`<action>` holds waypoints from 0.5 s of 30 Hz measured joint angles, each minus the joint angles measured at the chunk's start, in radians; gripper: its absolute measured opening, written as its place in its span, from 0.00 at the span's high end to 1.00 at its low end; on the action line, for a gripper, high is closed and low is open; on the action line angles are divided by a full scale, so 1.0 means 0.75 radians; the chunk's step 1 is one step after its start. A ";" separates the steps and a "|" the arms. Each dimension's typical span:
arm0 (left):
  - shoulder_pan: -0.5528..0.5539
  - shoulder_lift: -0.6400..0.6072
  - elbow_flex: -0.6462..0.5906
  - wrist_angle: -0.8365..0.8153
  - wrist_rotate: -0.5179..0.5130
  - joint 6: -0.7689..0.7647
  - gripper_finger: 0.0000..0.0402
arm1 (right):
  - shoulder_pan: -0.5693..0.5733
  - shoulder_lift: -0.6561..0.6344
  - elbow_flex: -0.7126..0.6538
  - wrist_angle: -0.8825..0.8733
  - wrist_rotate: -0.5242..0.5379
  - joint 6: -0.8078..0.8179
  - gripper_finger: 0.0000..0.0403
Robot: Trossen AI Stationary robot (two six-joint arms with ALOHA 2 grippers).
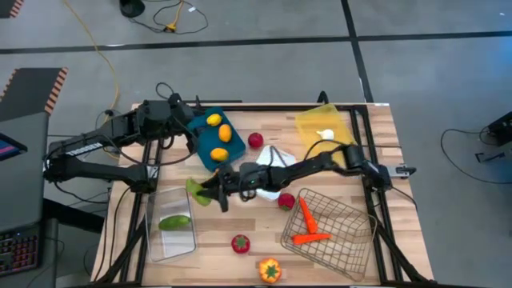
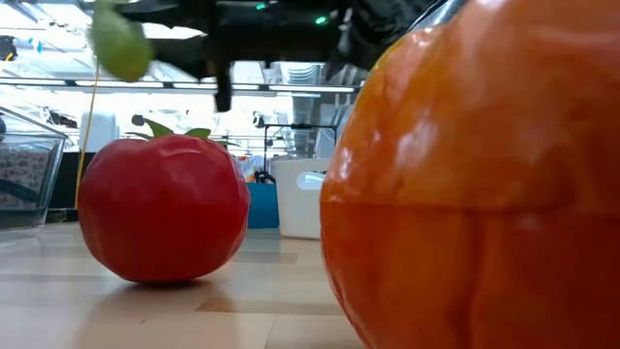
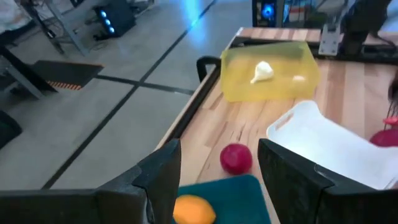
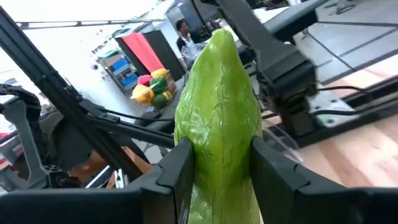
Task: Sort produce into baskets
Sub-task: Put the green cucumber into the transparent bin
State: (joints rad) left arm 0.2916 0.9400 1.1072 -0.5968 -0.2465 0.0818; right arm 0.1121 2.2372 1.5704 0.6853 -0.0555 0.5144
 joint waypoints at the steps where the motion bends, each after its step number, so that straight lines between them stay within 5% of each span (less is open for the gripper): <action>1: 0.000 0.000 0.000 0.009 0.000 0.000 0.50 | 0.004 0.039 0.046 0.001 -0.001 0.000 0.60; 15: 0.000 0.000 0.000 0.040 0.000 0.000 0.50 | 0.017 0.499 0.677 -0.027 -0.071 0.002 0.60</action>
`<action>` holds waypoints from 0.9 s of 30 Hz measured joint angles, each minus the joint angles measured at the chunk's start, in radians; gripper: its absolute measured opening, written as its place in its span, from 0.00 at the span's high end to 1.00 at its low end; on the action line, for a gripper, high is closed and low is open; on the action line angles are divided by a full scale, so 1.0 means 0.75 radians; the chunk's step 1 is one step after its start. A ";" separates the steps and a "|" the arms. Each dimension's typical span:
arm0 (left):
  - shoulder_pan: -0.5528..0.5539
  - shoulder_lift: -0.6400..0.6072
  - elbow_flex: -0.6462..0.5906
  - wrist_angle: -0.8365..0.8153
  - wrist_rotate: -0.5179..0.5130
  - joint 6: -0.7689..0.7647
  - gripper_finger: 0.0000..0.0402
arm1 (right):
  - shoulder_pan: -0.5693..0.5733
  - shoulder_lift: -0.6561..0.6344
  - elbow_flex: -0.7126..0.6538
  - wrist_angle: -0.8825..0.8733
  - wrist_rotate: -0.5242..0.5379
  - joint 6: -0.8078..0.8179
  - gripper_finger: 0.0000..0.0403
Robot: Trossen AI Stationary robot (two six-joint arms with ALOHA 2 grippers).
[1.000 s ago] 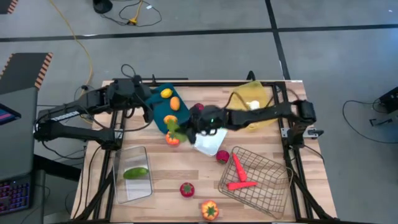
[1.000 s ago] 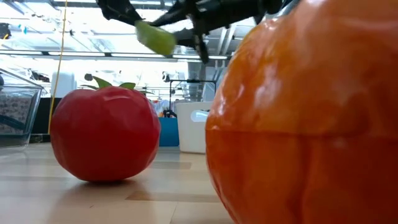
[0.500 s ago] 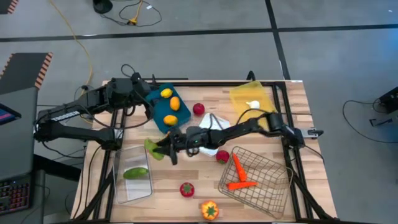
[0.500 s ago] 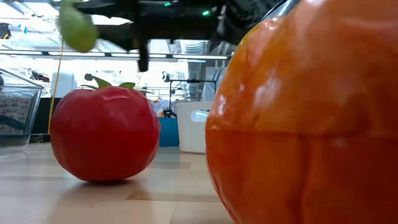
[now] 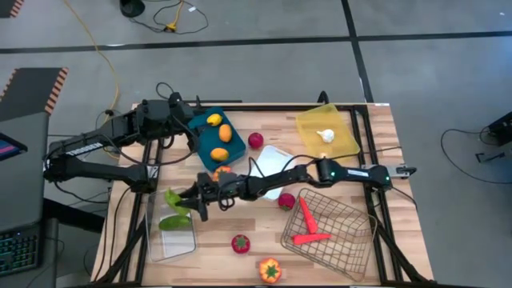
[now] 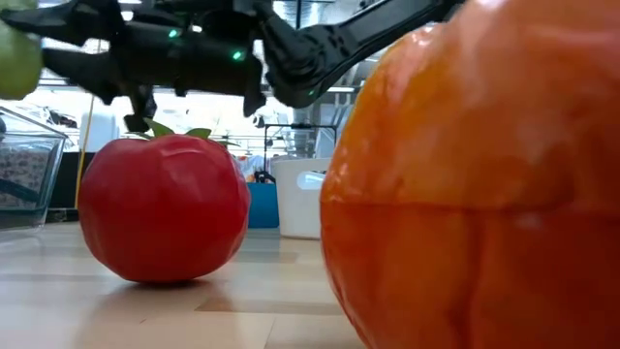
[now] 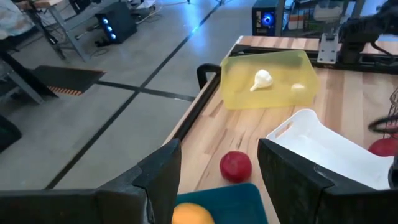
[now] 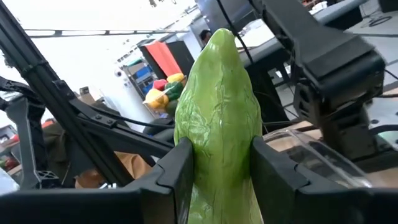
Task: Sort produce into baskets
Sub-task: Put the green cucumber into the transparent bin, then put the bottom red tomato into the white bin
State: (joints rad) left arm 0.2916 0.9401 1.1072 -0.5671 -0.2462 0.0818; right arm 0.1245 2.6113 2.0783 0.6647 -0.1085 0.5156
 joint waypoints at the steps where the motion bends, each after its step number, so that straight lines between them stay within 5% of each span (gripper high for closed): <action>1: 0.000 0.000 0.000 0.000 0.000 0.000 0.50 | 0.002 0.020 0.027 -0.003 0.000 0.000 0.59; 16: 0.000 0.000 0.000 -0.003 0.003 0.000 0.50 | 0.002 0.038 0.057 -0.085 -0.004 0.000 0.37; 23: 0.000 0.000 0.001 -0.004 0.003 0.000 0.50 | -0.015 0.037 0.057 -0.109 -0.014 0.025 0.34; 27: 0.000 0.000 0.001 -0.014 0.002 0.001 0.50 | -0.051 0.036 0.057 -0.110 -0.168 0.126 0.34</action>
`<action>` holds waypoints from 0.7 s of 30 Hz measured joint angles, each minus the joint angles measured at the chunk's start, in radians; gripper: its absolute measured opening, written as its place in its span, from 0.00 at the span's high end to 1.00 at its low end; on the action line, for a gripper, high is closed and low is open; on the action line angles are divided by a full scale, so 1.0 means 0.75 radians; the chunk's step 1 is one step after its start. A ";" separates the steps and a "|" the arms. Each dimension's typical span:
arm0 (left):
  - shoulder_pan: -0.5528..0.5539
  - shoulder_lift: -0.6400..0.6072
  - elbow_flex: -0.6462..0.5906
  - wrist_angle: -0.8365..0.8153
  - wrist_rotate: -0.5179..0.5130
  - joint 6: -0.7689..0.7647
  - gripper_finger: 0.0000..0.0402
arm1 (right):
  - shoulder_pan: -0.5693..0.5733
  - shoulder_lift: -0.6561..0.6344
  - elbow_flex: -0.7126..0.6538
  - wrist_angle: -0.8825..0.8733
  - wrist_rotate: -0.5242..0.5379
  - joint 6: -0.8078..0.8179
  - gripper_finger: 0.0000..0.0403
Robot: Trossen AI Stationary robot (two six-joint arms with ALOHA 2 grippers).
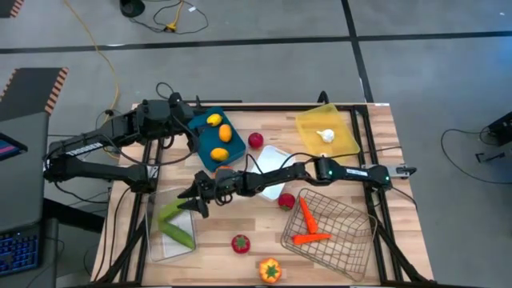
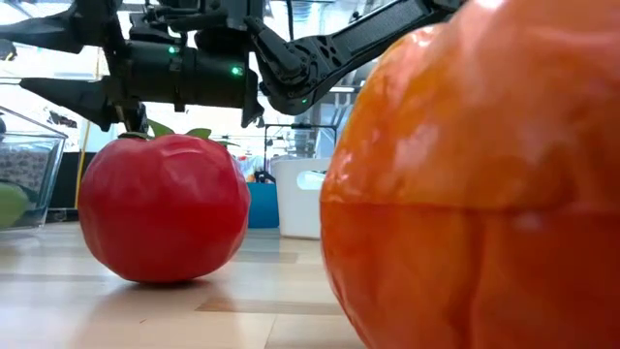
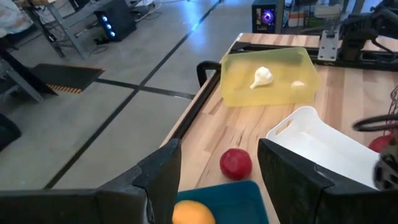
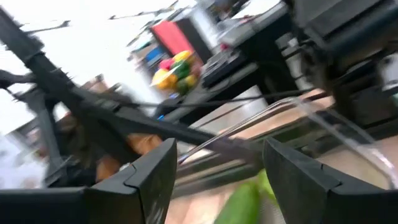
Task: Sort produce into baskets
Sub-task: Put the bottom red tomato into the white bin
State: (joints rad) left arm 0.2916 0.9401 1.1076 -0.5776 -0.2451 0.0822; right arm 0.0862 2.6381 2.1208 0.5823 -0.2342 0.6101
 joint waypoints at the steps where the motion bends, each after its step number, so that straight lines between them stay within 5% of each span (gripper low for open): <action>1: 0.000 0.000 0.000 -0.002 0.000 0.003 0.50 | -0.011 -0.001 0.000 0.000 -0.054 0.001 0.34; 6: 0.000 0.000 0.001 -0.018 -0.003 -0.012 0.50 | -0.053 -0.001 0.000 0.025 -0.213 0.080 0.34; 13: 0.000 0.000 0.001 -0.023 -0.001 0.039 0.47 | -0.079 -0.002 0.000 0.068 -0.222 0.085 0.34; 21: 0.000 0.000 0.001 -0.023 -0.001 0.073 0.33 | -0.107 -0.002 0.000 0.071 -0.246 0.083 0.34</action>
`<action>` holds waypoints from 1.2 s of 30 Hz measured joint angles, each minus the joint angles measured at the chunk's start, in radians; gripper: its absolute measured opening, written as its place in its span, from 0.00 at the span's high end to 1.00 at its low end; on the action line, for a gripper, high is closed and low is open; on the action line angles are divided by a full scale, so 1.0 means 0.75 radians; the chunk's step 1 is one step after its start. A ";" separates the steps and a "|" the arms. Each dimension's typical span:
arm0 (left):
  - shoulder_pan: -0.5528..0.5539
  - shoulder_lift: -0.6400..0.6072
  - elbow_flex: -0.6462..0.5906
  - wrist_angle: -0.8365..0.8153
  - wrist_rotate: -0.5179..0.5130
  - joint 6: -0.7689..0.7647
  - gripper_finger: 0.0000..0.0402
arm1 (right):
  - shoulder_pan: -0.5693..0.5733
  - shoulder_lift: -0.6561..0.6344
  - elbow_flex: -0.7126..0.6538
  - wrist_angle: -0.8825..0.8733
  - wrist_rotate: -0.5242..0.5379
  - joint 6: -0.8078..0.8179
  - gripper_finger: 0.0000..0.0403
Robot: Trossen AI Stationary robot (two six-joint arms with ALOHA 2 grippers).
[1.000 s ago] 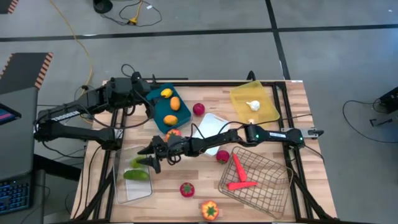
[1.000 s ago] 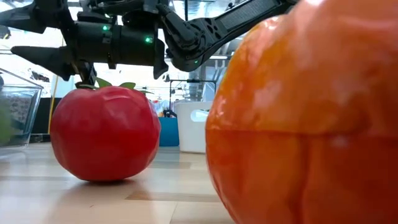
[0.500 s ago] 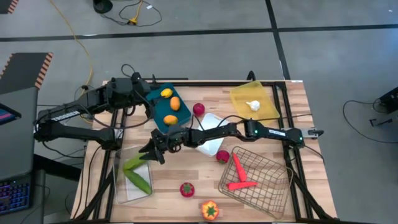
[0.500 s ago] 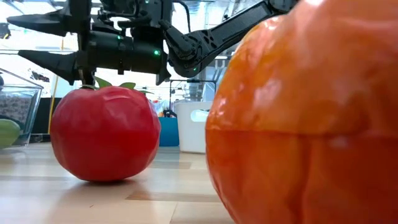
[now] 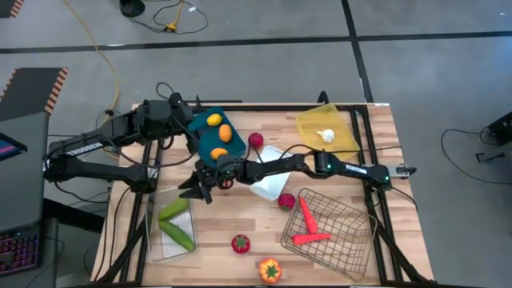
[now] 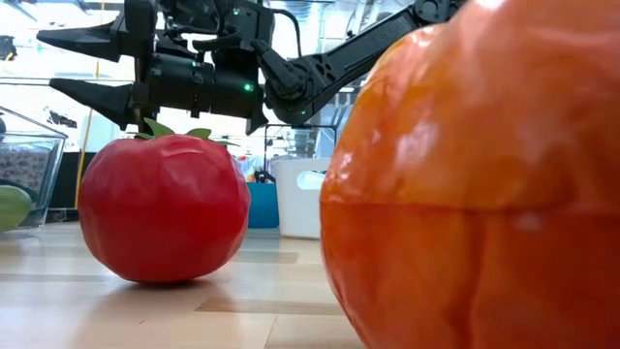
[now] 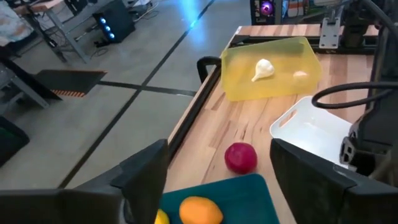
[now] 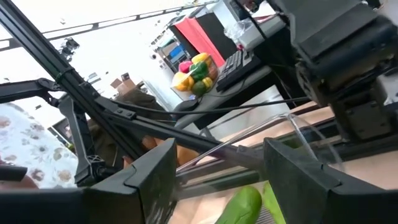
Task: Sort produce into baskets
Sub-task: Put the bottom red tomato into the white bin
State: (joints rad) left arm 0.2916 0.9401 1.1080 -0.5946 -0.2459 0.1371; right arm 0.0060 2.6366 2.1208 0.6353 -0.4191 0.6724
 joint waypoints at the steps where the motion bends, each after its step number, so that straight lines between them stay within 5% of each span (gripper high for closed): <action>1: 0.000 0.000 0.000 0.000 0.000 0.000 0.31 | -0.004 0.000 0.000 0.002 -0.001 0.000 0.34; 13: -0.001 0.000 0.000 0.000 0.061 -0.003 0.14 | -0.062 0.000 0.000 0.001 -0.082 -0.053 0.34; 26: -0.001 -0.016 0.150 -0.071 0.066 -0.050 0.12 | -0.079 -0.083 -0.001 -0.048 -0.372 -0.024 0.34; 31: -0.001 -0.044 0.173 -0.116 0.069 -0.086 0.12 | -0.090 -0.219 0.000 -0.439 -0.377 -0.265 0.34; 36: -0.001 -0.080 0.173 -0.210 0.092 -0.129 0.12 | -0.083 -0.425 -0.002 -1.094 -0.072 -0.676 0.34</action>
State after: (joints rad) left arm 0.2913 0.8802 1.2381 -0.7520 -0.1770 0.0401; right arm -0.0558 2.3177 2.1197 -0.1854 -0.4730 0.1653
